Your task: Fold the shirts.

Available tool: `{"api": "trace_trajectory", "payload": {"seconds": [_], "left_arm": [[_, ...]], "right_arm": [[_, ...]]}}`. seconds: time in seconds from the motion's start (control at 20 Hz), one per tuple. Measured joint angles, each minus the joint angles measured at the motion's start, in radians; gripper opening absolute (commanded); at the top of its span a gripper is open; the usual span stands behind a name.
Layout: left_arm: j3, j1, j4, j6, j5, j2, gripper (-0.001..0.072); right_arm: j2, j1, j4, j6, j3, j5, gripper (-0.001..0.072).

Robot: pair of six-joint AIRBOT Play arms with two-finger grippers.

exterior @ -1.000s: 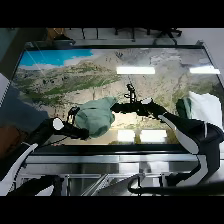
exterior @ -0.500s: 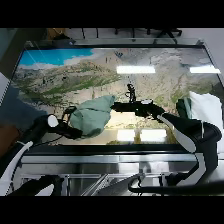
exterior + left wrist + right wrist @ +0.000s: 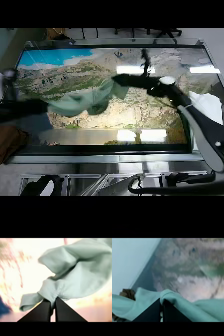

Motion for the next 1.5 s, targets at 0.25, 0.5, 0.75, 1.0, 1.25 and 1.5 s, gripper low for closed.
{"api": "trace_trajectory", "payload": {"seconds": [0.25,0.5,0.75,1.0,1.25,1.5], "left_arm": [[0.364,0.063,-0.003,-0.017,-0.017,0.124,0.002],[0.643,0.082,-0.003,-0.027,-0.013,0.155,0.002],[0.835,0.079,-0.003,-0.043,-0.06,0.036,0.002],[0.757,0.018,0.003,-0.05,-0.163,-0.208,0.002],[0.538,-0.028,0.004,-0.019,-0.126,-0.517,0.002],[0.454,-0.014,0.007,0.0,-0.047,-0.806,0.0196]], "right_arm": [[0.301,-0.032,-0.149,0.025,0.164,0.041,0.0015],[0.521,-0.039,-0.322,0.055,0.238,0.022,0.0016],[0.559,-0.039,-0.483,0.066,0.253,-0.018,0.0016],[0.35,-0.039,-0.64,0.109,0.256,-0.057,0.0016],[-0.038,-0.04,-0.697,0.182,0.256,-0.097,0.0017],[-0.377,-0.04,-0.605,0.209,0.256,-0.11,0.0298]]}}
